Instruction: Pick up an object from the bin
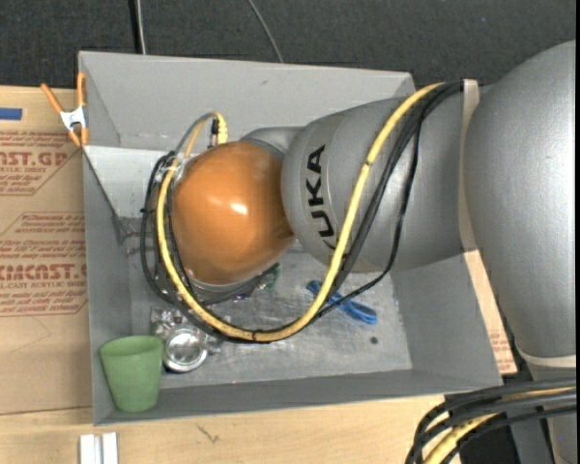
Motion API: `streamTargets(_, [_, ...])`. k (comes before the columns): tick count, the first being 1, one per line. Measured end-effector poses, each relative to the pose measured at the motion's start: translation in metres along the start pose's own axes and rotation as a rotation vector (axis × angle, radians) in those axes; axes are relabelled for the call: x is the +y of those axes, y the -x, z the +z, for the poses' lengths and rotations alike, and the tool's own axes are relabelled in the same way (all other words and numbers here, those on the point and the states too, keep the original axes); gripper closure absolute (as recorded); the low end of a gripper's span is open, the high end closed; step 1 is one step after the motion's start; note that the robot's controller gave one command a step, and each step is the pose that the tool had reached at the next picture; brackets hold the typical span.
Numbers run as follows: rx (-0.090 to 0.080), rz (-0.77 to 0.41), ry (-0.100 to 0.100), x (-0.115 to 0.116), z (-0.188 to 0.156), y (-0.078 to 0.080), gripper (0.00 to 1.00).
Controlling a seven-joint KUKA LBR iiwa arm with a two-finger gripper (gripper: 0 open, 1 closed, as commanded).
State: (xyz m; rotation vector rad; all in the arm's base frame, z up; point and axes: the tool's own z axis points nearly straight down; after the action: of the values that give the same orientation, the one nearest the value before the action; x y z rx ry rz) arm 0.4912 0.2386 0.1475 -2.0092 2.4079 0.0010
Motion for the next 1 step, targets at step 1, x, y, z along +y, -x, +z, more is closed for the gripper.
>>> streamTargets(1, [0.002,0.002,0.002,0.0002,-0.0030,0.0009,1.00])
